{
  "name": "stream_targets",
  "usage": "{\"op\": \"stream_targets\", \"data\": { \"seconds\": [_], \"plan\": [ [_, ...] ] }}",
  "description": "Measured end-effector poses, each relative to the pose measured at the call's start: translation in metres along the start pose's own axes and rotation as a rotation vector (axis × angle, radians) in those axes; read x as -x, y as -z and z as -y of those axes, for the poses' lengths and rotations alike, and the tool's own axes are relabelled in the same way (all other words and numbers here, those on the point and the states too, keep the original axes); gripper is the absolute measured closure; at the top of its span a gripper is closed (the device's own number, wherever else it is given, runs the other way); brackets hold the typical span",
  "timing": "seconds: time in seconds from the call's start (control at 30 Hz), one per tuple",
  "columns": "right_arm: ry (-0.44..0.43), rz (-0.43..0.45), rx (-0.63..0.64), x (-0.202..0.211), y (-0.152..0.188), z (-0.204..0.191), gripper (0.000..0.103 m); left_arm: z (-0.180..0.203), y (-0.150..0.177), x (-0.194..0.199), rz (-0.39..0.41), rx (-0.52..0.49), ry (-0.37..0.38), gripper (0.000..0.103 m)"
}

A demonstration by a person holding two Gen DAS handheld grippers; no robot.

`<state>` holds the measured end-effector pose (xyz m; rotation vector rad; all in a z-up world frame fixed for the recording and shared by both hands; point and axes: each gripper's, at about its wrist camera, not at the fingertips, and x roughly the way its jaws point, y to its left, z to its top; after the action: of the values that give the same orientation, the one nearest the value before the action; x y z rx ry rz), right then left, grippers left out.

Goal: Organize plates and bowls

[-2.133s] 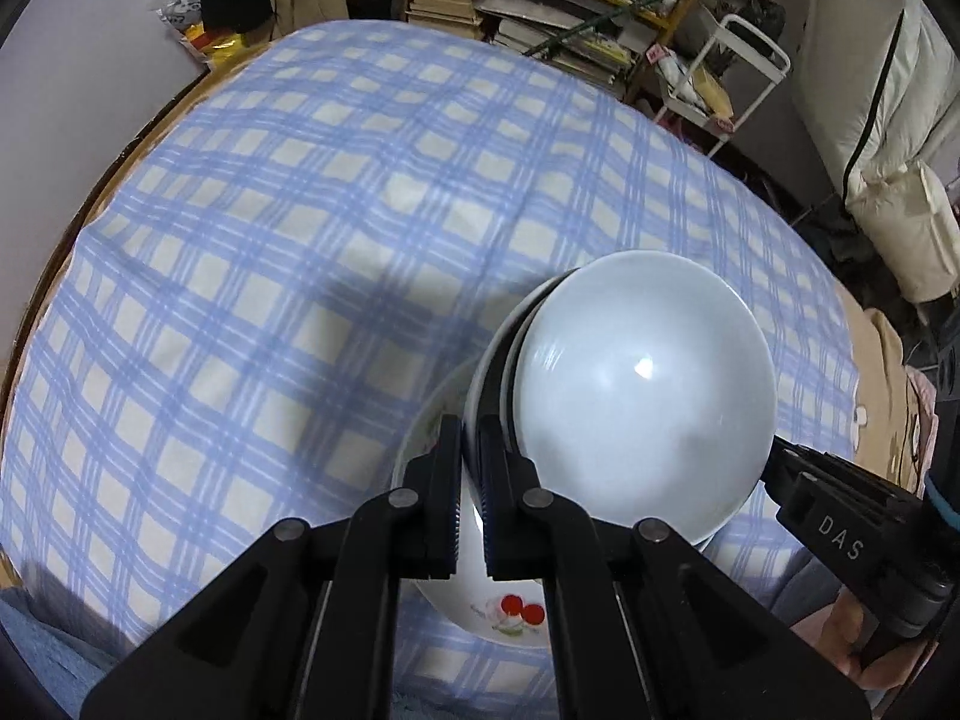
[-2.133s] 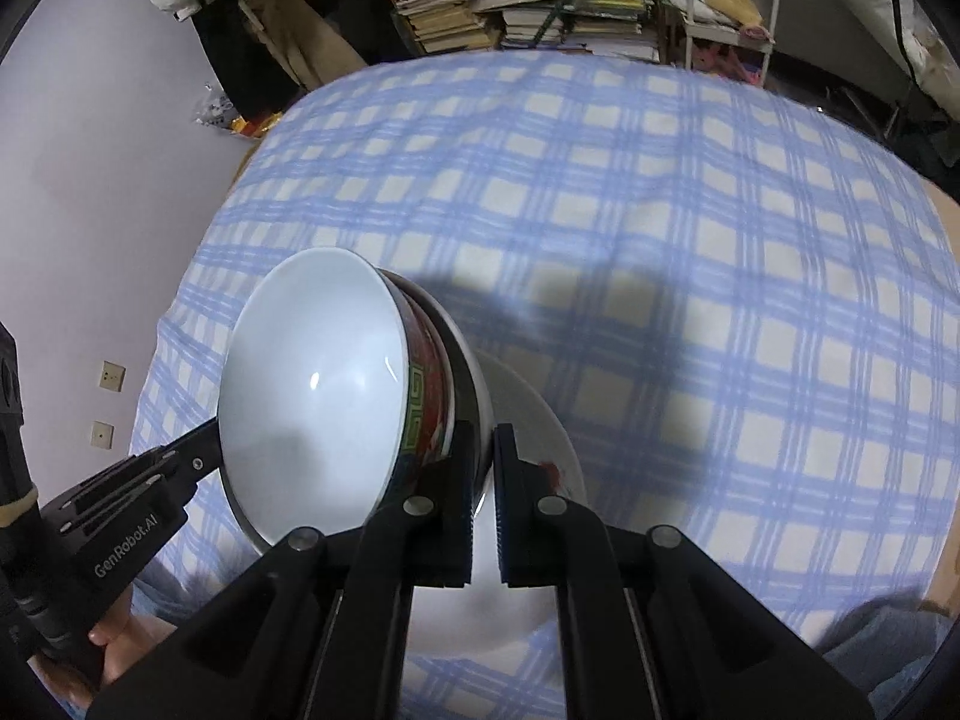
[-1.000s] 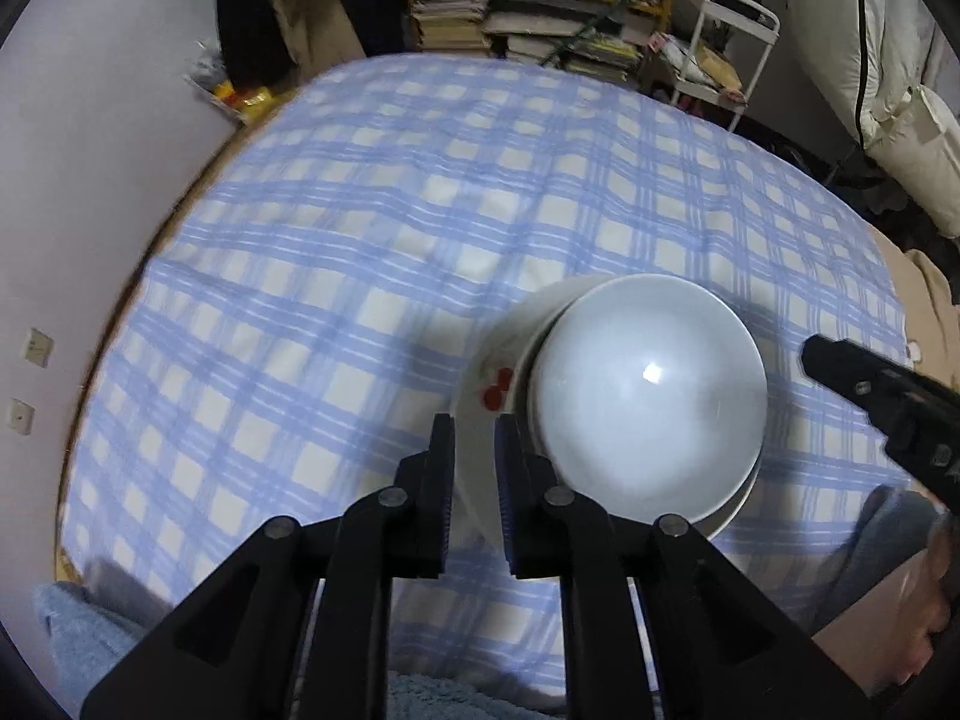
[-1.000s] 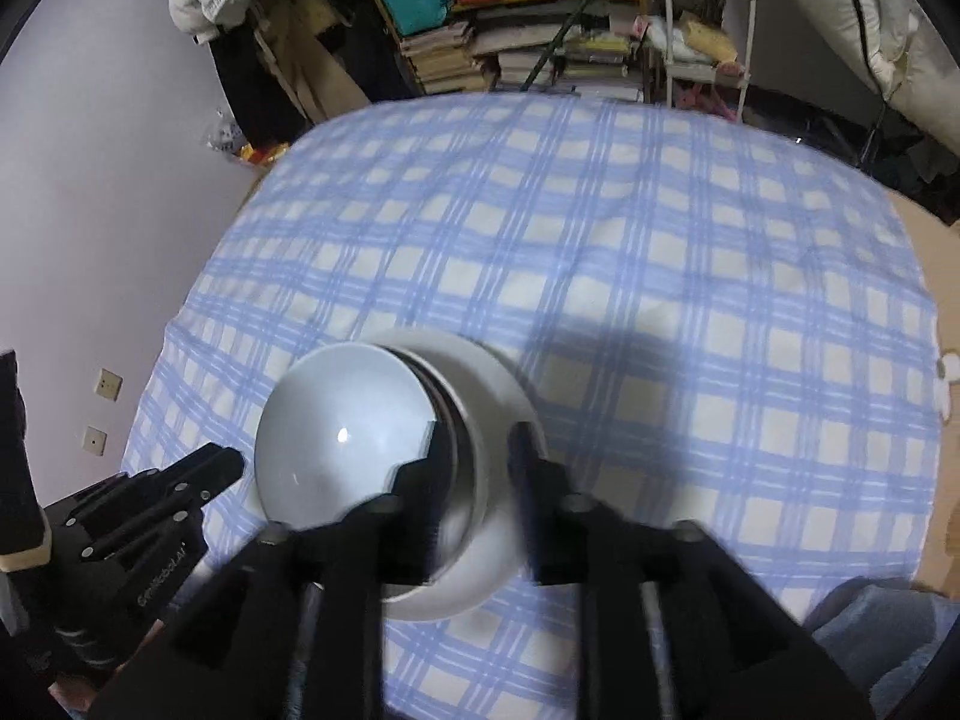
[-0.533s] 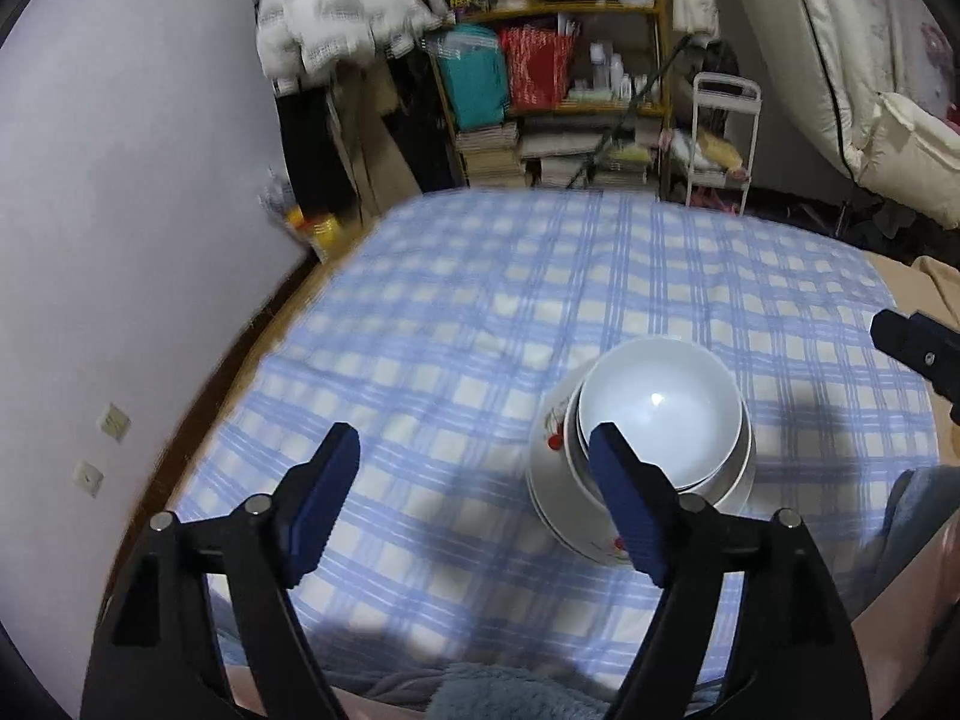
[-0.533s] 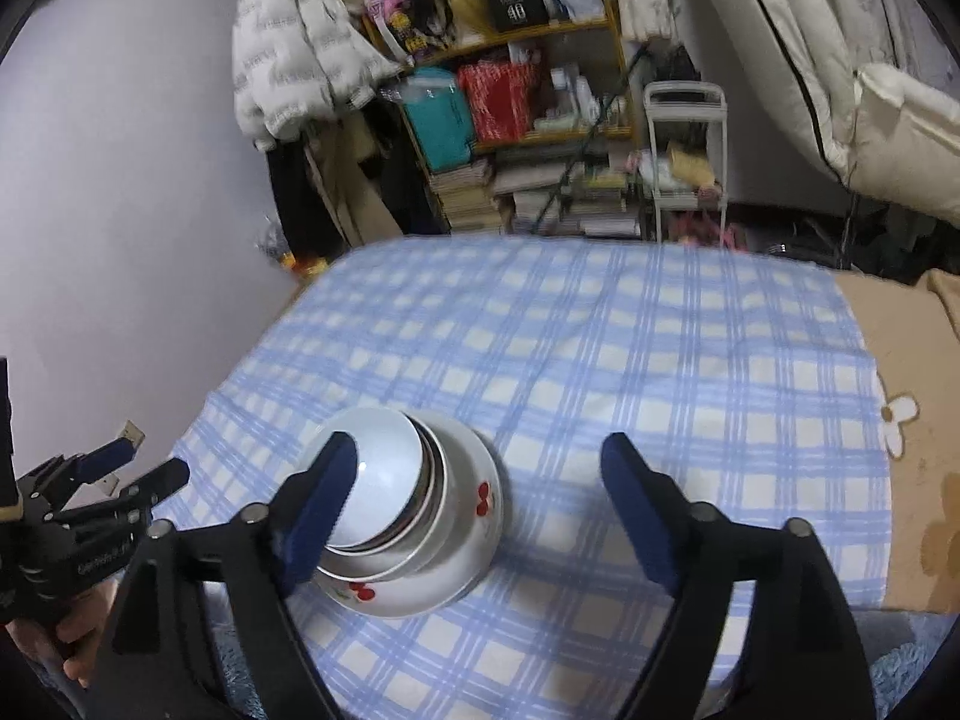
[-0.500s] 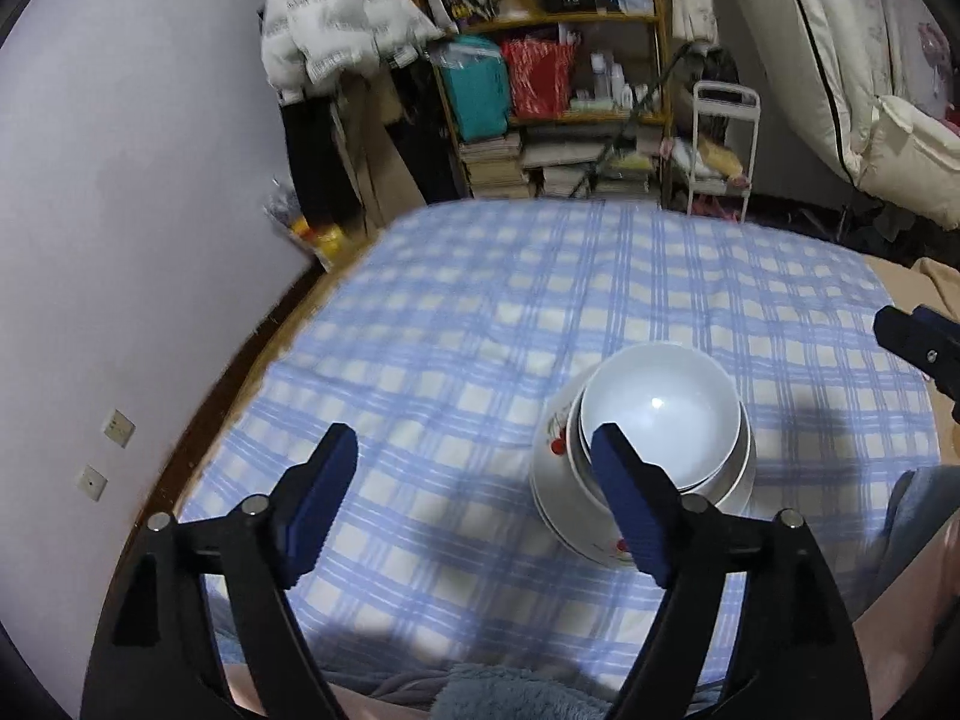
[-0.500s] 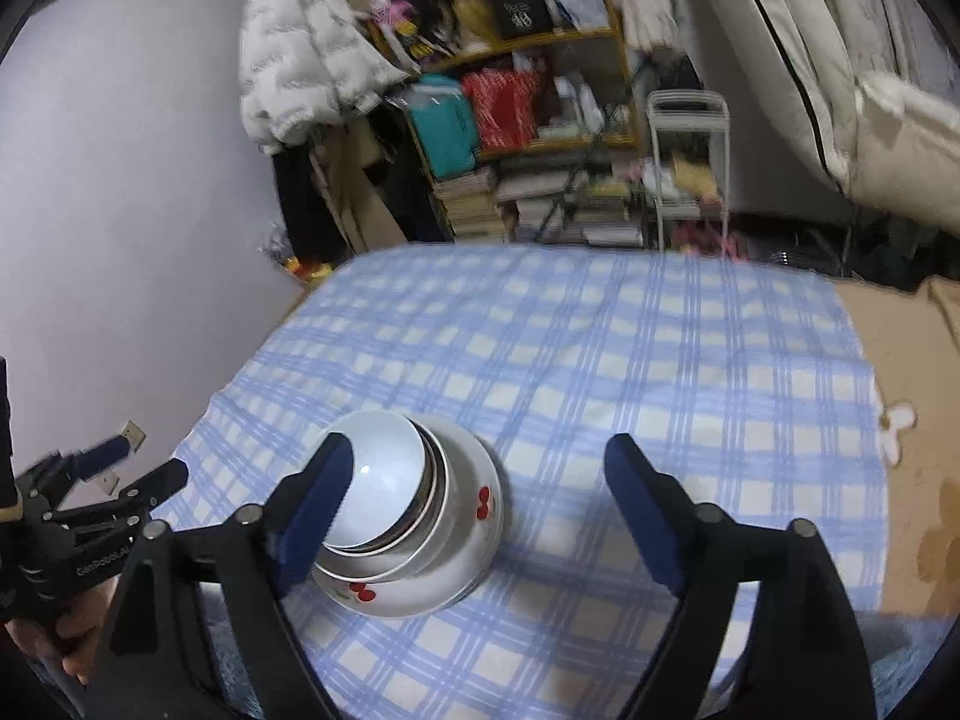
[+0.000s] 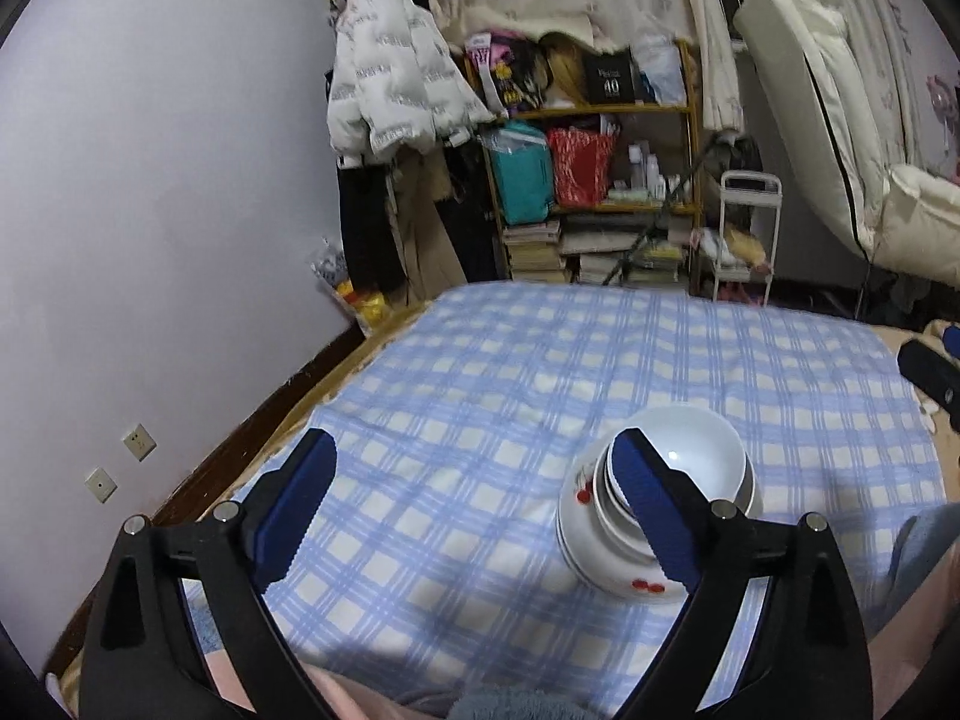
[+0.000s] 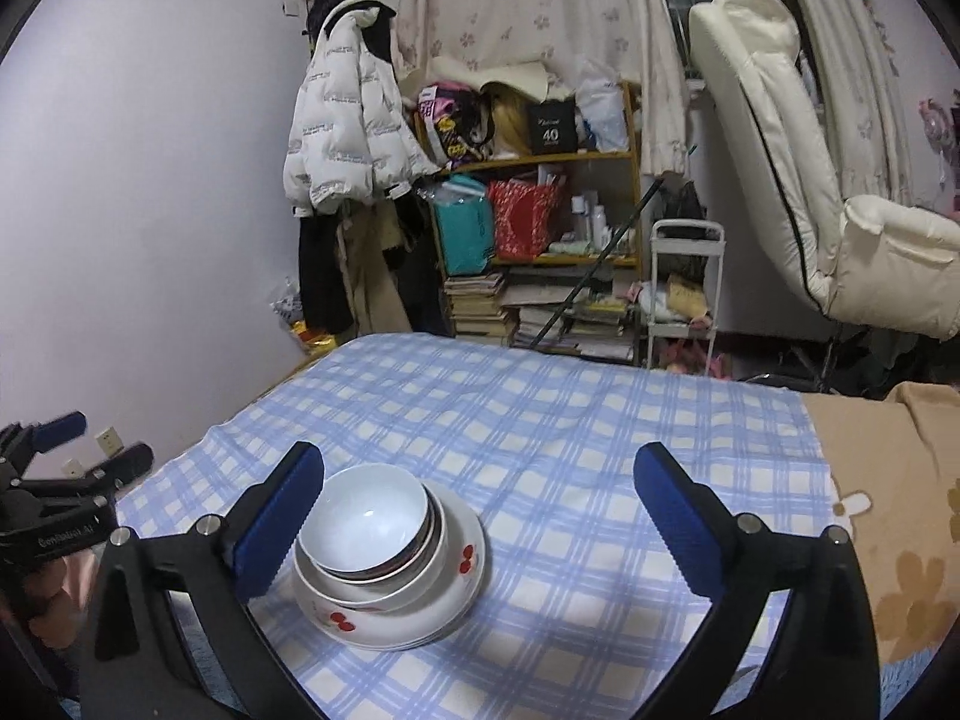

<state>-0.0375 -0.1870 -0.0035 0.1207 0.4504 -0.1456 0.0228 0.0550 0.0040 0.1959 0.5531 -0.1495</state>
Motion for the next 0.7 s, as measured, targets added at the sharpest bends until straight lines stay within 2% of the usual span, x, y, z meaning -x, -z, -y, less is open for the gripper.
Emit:
{"op": "stream_targets", "data": {
  "seconds": [0.7],
  "plan": [
    [0.011,0.006,0.034,-0.0027,0.0050,-0.0082,0.000,0.0011,0.0025,-0.0005,0.034,0.008,-0.045,0.011]
  ]
}}
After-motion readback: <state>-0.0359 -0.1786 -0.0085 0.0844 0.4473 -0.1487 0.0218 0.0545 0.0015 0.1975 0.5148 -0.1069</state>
